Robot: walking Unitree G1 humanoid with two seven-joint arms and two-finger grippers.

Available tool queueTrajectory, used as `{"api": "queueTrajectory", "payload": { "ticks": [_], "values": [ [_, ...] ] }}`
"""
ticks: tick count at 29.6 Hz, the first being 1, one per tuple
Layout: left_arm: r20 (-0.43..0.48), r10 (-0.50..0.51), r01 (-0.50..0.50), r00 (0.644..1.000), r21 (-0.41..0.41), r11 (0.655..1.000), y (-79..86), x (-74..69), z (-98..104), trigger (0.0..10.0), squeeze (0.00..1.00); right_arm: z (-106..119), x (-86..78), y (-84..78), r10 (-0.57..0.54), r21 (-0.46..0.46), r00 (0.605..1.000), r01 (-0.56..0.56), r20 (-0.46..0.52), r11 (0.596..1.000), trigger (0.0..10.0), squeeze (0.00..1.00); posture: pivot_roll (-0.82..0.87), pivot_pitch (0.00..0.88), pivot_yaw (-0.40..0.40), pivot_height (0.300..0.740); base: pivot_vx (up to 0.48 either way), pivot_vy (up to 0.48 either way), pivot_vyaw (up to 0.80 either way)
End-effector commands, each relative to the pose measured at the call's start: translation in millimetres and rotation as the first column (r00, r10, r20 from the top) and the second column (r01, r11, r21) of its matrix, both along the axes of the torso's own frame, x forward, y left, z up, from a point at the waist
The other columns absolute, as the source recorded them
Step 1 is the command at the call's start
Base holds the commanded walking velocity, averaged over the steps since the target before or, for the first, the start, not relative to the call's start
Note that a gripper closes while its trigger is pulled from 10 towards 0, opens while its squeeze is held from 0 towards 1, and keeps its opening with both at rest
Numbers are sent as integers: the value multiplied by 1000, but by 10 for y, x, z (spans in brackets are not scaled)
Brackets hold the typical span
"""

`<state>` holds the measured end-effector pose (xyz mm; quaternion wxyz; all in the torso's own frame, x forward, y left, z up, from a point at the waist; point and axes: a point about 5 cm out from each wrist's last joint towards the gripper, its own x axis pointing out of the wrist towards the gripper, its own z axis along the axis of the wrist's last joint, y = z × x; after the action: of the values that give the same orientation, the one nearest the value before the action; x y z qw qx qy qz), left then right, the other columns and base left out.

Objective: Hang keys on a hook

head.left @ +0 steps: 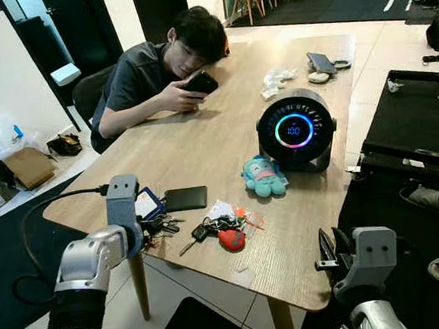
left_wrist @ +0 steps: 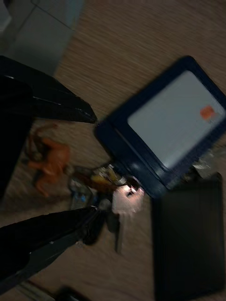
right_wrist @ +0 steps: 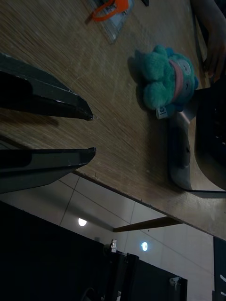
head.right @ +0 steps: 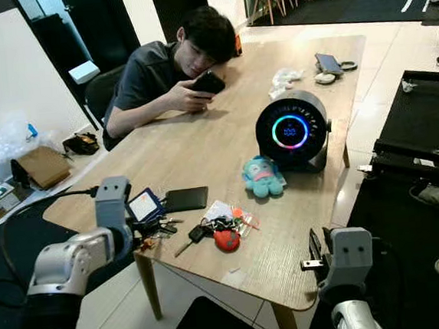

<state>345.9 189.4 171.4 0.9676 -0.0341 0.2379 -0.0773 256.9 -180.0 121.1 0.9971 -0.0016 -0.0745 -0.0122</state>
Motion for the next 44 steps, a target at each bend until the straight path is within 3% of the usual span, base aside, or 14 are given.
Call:
{"api": "queueTrajectory", "payload": {
  "ticks": [1,5,6,17,18,23,25,29,30,31,32,33,34,44],
  "values": [
    [-23,29,-28,999,11,1000,102,-36,-44,8431,0,-95,-13,18,4,7,999,-4,-45,1000,10000,0,-3,183,166,740,0,0,0],
    [-22,25,-25,999,13,1000,47,-22,-69,7804,0,-84,3,26,8,8,999,-8,-42,1000,10000,0,-5,182,164,740,0,0,0],
    [-20,24,-24,1000,12,1000,-8,2,-83,7216,0,-79,9,27,11,7,999,-10,-41,1000,10000,0,-8,183,164,740,0,0,0],
    [2,-20,20,1000,-24,1000,-198,77,-5,6824,0,-90,-31,5,-1,5,999,1,-44,1000,10000,0,-19,191,175,740,0,0,0],
    [3,-21,21,1000,-25,999,-220,90,-5,6314,0,-90,-31,9,-1,5,999,1,-44,1000,10000,0,-19,192,176,740,0,0,0],
    [8,-15,15,1000,-17,1000,-245,119,-15,5608,0,-90,-31,17,-2,7,999,2,-44,1000,10000,0,-21,194,178,740,0,0,0],
    [12,-1,1,1000,-4,1000,-216,135,-9,4549,0,-92,-41,10,-7,10,999,7,-45,1000,10000,0,-22,197,182,740,0,0,0],
    [12,16,-17,1000,14,1000,-146,139,-9,4353,0,-97,-55,-2,-12,10,999,13,-47,1000,10000,0,-23,197,184,740,0,0,0],
    [12,20,-21,1000,17,1000,-119,135,-6,4510,0,-99,-58,-5,-14,10,999,14,-47,1000,10000,0,-23,197,184,740,0,0,0],
    [12,24,-24,1000,19,1000,-90,128,2,6941,0,-100,-60,-6,-15,10,999,16,-48,1000,10000,0,-23,197,184,740,0,0,0],
    [12,26,-26,1000,19,999,-74,124,8,7843,0,-100,-60,-7,-16,10,999,16,-48,1000,10000,0,-23,197,184,740,0,0,0],
    [12,26,-26,1000,19,999,-74,124,8,7843,0,-100,-60,-7,-16,10,999,16,-48,1000,10000,0,-23,197,184,740,0,0,0],
    [11,27,-27,1000,18,999,-49,112,20,10000,0,-101,-61,-8,-16,11,999,17,-48,1000,10000,0,-20,196,183,740,0,0,0],
    [19,48,-49,999,30,998,109,82,63,10000,0,-91,-36,2,-8,10,999,8,-46,1000,10000,0,-12,193,174,740,0,0,0]
  ]
}}
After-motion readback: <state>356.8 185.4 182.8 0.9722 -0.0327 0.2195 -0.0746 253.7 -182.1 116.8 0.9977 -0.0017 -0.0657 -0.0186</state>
